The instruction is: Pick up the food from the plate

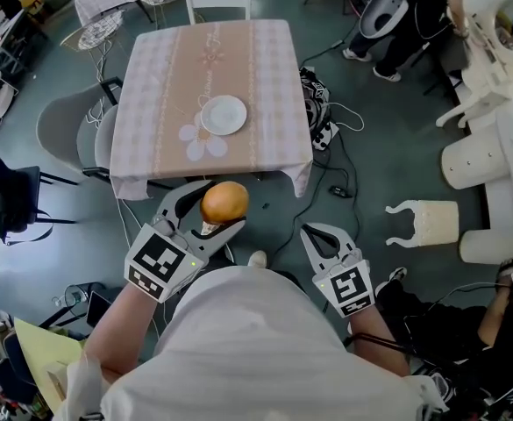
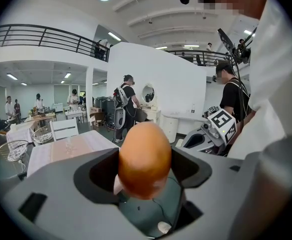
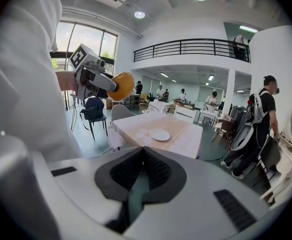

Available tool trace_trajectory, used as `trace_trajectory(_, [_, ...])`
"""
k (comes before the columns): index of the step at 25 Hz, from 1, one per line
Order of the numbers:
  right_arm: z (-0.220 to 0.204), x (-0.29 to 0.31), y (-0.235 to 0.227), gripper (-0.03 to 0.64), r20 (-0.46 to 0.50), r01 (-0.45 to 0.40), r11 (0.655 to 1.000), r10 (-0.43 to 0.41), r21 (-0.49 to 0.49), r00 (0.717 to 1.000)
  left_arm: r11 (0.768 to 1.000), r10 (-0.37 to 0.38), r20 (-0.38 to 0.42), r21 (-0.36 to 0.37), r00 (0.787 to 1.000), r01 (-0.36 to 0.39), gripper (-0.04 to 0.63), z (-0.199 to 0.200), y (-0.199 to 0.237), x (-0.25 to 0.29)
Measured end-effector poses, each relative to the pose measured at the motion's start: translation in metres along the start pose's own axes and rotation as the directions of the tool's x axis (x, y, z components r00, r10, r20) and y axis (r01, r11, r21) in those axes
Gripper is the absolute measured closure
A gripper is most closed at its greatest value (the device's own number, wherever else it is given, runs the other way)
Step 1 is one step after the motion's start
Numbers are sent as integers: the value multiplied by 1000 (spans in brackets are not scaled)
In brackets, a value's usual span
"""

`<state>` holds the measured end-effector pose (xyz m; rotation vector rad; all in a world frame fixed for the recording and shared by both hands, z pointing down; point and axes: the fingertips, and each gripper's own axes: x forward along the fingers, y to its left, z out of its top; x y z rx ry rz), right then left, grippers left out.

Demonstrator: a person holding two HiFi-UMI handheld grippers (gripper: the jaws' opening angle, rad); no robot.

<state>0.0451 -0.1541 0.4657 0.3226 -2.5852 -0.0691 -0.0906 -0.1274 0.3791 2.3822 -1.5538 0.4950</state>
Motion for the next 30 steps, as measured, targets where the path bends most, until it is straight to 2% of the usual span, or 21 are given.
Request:
trace_trajectory(16, [-4,-9,5,604,-5,35,999,-35,-1,999,1000,-16,-9,-12,1000,16,258,-8,-2,4])
trace_trajectory(30, [1,12,-9,604,-7,46,999,-46,17,999,1000,-16,-39,-25,999,15,258,-19,26,20])
